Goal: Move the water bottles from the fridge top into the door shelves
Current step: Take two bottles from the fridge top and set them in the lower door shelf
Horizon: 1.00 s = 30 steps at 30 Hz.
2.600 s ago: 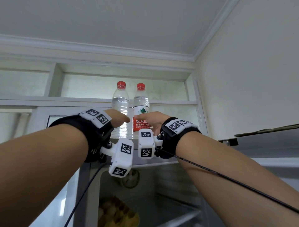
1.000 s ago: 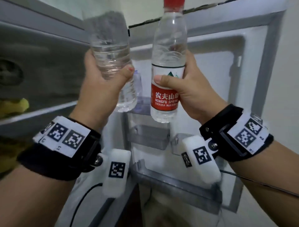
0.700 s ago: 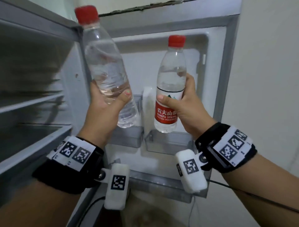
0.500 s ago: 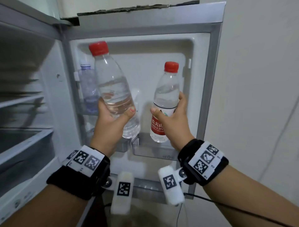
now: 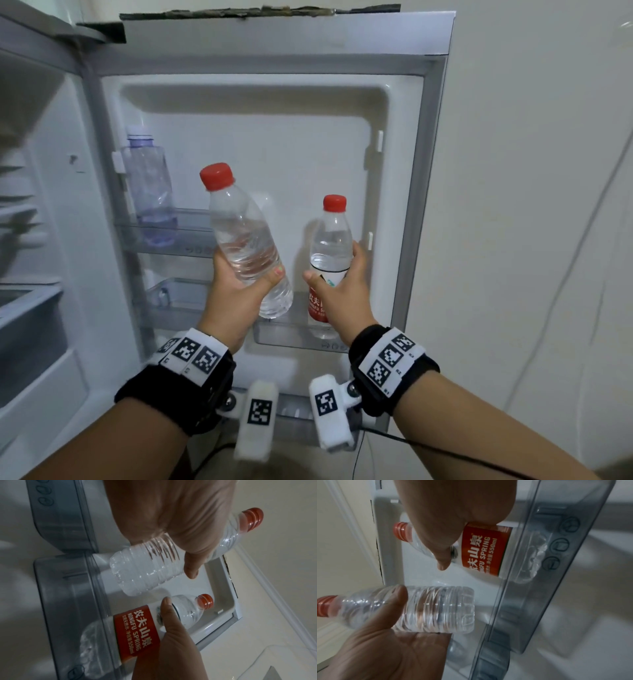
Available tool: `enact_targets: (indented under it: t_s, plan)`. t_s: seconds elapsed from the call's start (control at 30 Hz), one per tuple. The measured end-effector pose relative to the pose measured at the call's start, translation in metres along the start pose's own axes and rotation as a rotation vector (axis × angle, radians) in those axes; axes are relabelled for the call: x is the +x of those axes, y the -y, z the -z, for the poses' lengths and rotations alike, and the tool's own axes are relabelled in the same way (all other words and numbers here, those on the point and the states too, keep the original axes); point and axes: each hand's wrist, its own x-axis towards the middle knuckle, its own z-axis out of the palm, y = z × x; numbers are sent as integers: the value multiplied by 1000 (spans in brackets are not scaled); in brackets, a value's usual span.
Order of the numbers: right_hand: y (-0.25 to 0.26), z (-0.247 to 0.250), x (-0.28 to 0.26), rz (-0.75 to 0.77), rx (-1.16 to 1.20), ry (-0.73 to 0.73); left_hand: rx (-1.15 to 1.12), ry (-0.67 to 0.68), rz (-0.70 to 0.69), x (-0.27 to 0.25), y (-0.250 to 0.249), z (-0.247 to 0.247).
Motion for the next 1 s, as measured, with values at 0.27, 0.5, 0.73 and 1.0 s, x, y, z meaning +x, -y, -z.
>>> enact_targets:
  t_s: [0.27, 0.5, 0.73, 1.0]
  plan:
    - [-11, 4, -7, 21, -90, 26, 104, 54, 36, 5, 20, -9]
    - [-8, 12, -1, 44, -105, 52, 223, 124, 29, 10, 26, -19]
    - [-16, 18, -7, 26, -86, 56, 329, 134, 59, 8, 45, -16]
    - [-24, 11, -20, 10, -74, 34, 348, 149, 25, 2, 43, -12]
